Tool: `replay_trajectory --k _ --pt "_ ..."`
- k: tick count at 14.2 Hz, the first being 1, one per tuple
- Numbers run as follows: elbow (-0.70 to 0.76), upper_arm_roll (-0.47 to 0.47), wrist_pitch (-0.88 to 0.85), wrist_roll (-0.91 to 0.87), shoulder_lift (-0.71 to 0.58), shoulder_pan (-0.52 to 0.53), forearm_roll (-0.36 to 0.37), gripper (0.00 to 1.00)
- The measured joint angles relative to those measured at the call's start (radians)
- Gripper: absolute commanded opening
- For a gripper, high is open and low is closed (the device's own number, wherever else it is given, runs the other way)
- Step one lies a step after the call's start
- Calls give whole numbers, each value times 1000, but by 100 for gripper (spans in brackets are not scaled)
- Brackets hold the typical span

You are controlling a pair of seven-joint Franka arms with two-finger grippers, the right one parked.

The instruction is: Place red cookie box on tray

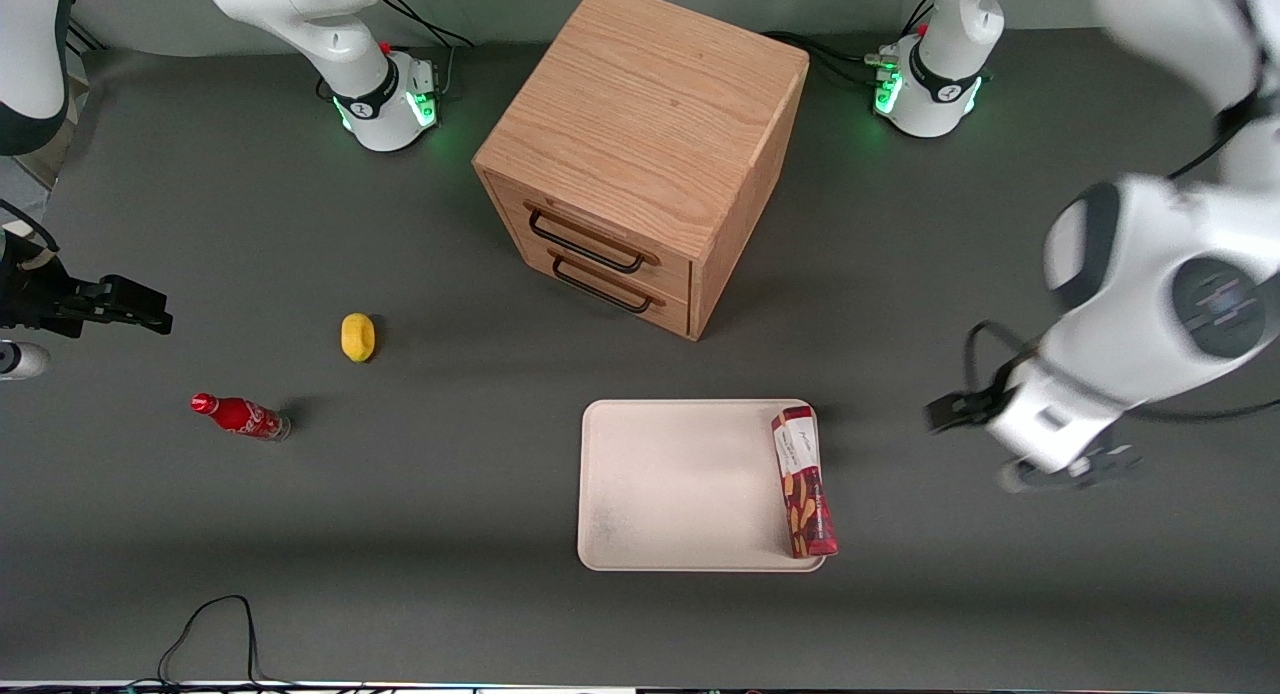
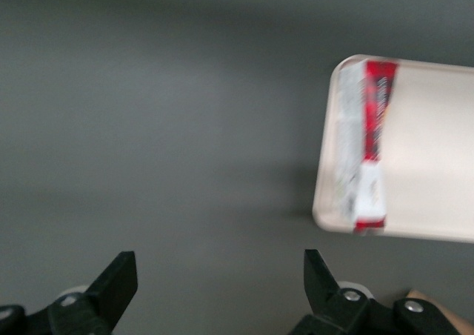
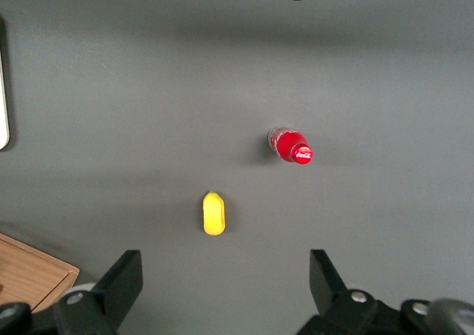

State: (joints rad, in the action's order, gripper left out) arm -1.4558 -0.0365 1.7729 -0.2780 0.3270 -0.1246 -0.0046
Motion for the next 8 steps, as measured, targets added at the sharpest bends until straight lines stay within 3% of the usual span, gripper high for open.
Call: replay_trajectory --k 5,8 --pt "-195 40 -106 183 -319 98 3 100" --pt "-267 42 -132 209 -411 106 3 100"
